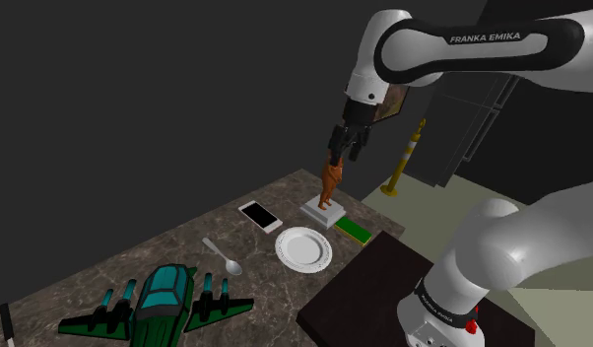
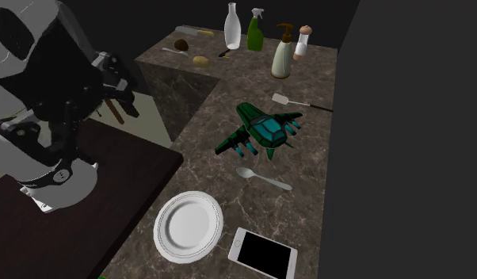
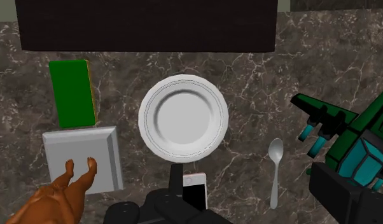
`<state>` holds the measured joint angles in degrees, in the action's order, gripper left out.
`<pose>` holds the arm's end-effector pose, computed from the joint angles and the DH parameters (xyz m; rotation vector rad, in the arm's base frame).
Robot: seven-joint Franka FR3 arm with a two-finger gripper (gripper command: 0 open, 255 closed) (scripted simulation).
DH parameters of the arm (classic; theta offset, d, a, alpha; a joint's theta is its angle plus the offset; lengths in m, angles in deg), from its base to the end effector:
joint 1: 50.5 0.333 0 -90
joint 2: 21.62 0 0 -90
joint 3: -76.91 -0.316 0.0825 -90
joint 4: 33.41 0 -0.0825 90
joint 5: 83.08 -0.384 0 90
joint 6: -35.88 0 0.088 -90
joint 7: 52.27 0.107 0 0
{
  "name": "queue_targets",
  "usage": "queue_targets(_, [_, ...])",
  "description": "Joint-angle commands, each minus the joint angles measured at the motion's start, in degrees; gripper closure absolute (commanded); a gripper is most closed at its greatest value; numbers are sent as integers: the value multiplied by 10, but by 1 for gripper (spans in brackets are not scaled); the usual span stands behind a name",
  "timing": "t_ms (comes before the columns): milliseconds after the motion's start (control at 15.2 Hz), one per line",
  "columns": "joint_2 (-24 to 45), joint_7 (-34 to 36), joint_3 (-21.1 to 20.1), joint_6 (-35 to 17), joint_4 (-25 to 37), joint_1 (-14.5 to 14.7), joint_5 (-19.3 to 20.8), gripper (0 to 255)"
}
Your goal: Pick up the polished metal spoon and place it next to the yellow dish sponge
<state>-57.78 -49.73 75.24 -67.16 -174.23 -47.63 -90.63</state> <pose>0.3557 0.0404 0.5104 -3.0322 0.0038 0.0526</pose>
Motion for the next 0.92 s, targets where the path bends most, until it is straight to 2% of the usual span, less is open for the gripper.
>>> queue_targets(0, [41, 6, -10, -36, 3, 6, -8, 0])
queue_targets(396, [157, 21, -37, -131, 17, 23, -26, 0])
queue_targets(858, [307, 41, -65, -224, 67, 40, -33, 0])
